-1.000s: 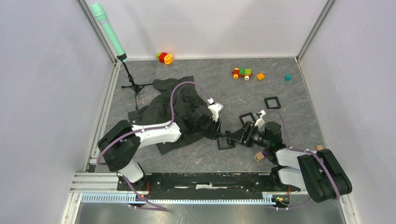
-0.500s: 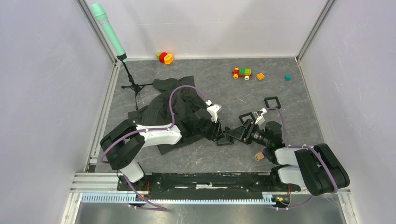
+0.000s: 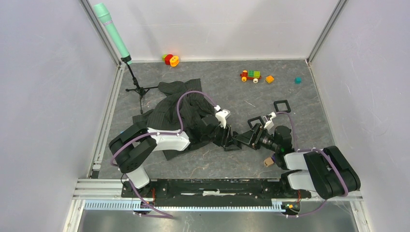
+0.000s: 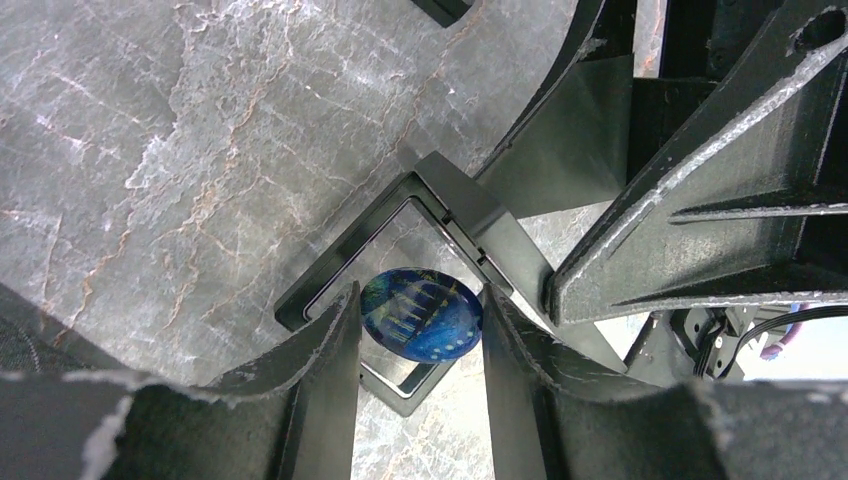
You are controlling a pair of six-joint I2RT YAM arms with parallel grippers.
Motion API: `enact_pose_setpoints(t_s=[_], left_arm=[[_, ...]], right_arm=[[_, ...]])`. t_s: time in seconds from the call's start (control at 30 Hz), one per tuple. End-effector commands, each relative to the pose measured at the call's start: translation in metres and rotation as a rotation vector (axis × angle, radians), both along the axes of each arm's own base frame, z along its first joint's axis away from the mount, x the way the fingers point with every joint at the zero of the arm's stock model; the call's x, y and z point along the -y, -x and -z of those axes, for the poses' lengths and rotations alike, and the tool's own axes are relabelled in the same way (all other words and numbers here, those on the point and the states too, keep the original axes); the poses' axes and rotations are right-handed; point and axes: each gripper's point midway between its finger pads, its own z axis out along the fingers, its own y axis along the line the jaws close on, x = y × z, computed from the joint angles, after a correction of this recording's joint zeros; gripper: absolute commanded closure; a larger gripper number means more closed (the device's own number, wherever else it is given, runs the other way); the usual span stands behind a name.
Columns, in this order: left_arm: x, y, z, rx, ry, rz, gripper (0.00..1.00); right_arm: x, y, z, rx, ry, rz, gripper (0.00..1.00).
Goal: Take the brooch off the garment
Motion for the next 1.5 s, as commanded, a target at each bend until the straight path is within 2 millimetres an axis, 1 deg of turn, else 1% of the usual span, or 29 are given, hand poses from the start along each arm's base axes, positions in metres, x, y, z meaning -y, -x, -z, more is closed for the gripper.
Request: enact_pose_setpoints(t_s=[0.0, 0.13, 0.37, 0.53, 0.63, 0.83, 0.97, 1.07, 1.13, 1.23, 1.3, 1.4, 1.47], left_arm=[[0.013, 0.001, -0.010, -0.002, 0.085, 0.003, 0.54], [0.011, -0.001, -0.003, -0.005, 0.067, -0.006, 0.44], [0.009, -0.006, 0.004, 0.021, 0.040, -0.013, 0.38], [0.007, -0.006, -0.002, 0.039, 0.052, -0.021, 0.35], [-0.001, -0.006, -0.009, 0.049, 0.045, -0.041, 0.29], [-0.019, -0.007, -0.021, 0.034, 0.022, -0.086, 0.23], [-0.033, -0.010, -0.023, 0.016, 0.000, -0.122, 0.22], [-0.043, -0.010, -0.021, 0.003, -0.020, -0.145, 0.27], [-0.052, -0.010, -0.020, 0.001, -0.033, -0.165, 0.27], [-0.066, -0.009, -0.023, 0.006, -0.046, -0.187, 0.27], [-0.076, -0.009, -0.027, 0.016, -0.064, -0.198, 0.27], [-0.091, -0.006, -0.030, 0.028, -0.099, -0.212, 0.27], [-0.098, -0.005, -0.035, 0.047, -0.102, -0.221, 0.27]], right_arm=[[-0.001, -0.001, -0.009, 0.049, -0.021, -0.011, 0.40], [-0.001, 0.000, -0.007, 0.044, -0.020, -0.011, 0.41], [-0.001, 0.000, -0.005, 0.041, -0.017, -0.012, 0.41], [-0.001, 0.001, -0.003, 0.036, -0.015, -0.014, 0.41], [0.000, 0.000, 0.001, 0.028, 0.001, -0.013, 0.41], [0.002, -0.002, 0.007, 0.023, 0.015, -0.009, 0.41], [0.003, -0.004, 0.009, 0.021, 0.028, -0.007, 0.41], [0.004, -0.008, 0.011, 0.029, 0.048, -0.008, 0.41], [0.006, -0.013, 0.014, 0.035, 0.092, -0.009, 0.42], [0.016, -0.022, 0.027, 0.035, 0.226, 0.005, 0.42], [0.024, -0.029, 0.027, 0.053, 0.306, 0.017, 0.41], [0.042, -0.040, 0.030, 0.070, 0.464, 0.047, 0.41], [0.057, -0.045, 0.030, 0.078, 0.565, 0.074, 0.40]])
